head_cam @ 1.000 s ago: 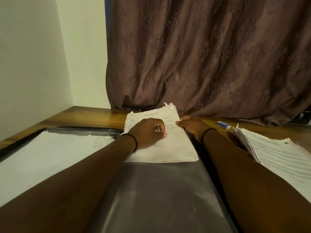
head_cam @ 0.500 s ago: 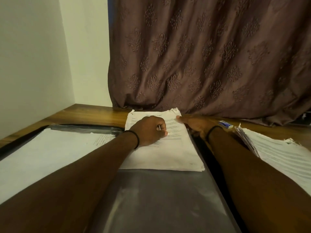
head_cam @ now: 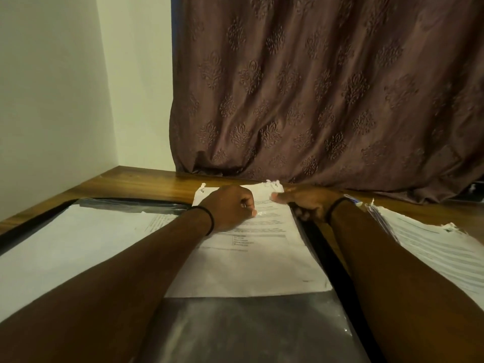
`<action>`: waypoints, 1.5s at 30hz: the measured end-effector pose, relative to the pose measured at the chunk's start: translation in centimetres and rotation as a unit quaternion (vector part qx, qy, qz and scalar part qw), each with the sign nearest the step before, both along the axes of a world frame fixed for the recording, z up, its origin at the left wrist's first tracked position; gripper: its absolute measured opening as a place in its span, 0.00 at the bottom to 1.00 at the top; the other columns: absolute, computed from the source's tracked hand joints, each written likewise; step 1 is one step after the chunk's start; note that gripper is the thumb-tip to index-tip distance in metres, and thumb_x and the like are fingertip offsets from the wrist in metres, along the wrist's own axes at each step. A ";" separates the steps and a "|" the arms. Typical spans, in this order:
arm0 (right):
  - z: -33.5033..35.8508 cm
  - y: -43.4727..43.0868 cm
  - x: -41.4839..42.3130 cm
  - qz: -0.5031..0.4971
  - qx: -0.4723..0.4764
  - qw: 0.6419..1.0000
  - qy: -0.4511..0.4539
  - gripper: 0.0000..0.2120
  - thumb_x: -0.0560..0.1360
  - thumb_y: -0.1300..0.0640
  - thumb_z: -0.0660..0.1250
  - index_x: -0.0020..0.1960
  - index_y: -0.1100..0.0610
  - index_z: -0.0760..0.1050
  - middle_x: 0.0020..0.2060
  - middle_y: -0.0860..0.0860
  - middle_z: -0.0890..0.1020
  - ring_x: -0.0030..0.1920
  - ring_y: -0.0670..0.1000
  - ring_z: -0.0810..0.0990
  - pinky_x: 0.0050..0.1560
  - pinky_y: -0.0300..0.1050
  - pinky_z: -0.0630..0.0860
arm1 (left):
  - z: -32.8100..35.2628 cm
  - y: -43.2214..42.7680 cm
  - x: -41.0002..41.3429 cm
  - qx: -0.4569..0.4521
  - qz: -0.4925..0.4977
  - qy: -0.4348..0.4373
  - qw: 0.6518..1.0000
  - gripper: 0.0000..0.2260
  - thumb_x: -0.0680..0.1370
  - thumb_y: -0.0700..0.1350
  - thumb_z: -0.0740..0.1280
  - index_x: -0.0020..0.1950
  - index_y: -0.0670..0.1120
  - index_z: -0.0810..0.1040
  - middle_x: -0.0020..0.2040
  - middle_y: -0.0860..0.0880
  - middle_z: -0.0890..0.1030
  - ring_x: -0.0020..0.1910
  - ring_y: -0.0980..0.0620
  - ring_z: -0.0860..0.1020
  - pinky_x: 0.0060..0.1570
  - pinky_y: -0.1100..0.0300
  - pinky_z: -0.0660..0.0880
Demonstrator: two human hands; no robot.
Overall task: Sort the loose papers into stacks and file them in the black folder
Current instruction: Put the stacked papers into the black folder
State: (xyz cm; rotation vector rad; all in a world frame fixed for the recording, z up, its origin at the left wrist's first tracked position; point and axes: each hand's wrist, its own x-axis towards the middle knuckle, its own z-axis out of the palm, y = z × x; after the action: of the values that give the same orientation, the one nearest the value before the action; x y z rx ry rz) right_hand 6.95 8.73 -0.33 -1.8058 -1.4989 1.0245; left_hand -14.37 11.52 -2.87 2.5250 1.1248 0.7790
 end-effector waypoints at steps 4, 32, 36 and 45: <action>-1.3 0.2 -1.3 -0.077 0.136 0.982 0.102 0.12 0.78 0.56 0.69 0.59 0.59 0.78 0.48 0.49 0.81 0.35 0.40 0.76 0.27 0.28 0.71 | 0.0 -0.1 0.1 0.001 0.000 0.000 1.000 0.07 0.75 0.50 0.71 0.38 0.51 0.80 0.37 0.56 0.80 0.39 0.58 0.76 0.40 0.62 0.71; -1.4 -0.9 -0.5 -0.047 0.123 0.989 0.068 0.11 0.79 0.53 0.67 0.39 0.55 0.76 0.20 0.43 0.74 0.24 0.43 0.65 0.22 0.34 0.58 | -0.2 0.6 -0.5 -0.028 -0.004 -0.067 0.997 0.07 0.74 0.51 0.63 0.37 0.52 0.73 0.36 0.54 0.79 0.40 0.50 0.78 0.46 0.45 0.78; -1.7 -0.7 -0.4 -0.061 0.124 0.986 0.090 0.11 0.80 0.53 0.65 0.47 0.59 0.80 0.27 0.48 0.79 0.23 0.43 0.67 0.20 0.33 0.60 | 0.0 0.4 -0.5 -0.057 -0.031 -0.139 0.988 0.08 0.74 0.45 0.63 0.35 0.49 0.71 0.33 0.50 0.80 0.35 0.50 0.80 0.44 0.42 0.79; -1.7 -1.1 -0.8 -0.096 0.135 0.978 0.127 0.10 0.81 0.57 0.64 0.50 0.65 0.78 0.36 0.57 0.80 0.20 0.42 0.70 0.19 0.33 0.64 | 0.4 -0.4 0.0 -0.082 -0.012 -0.183 0.980 0.10 0.78 0.33 0.61 0.40 0.44 0.72 0.32 0.39 0.81 0.25 0.49 0.78 0.26 0.60 0.74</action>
State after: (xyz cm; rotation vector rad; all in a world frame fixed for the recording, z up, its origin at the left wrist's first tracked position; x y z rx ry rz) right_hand 6.14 7.61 -2.07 -1.5300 -1.2181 0.8728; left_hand -14.36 11.16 -2.48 2.1426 0.9859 1.0459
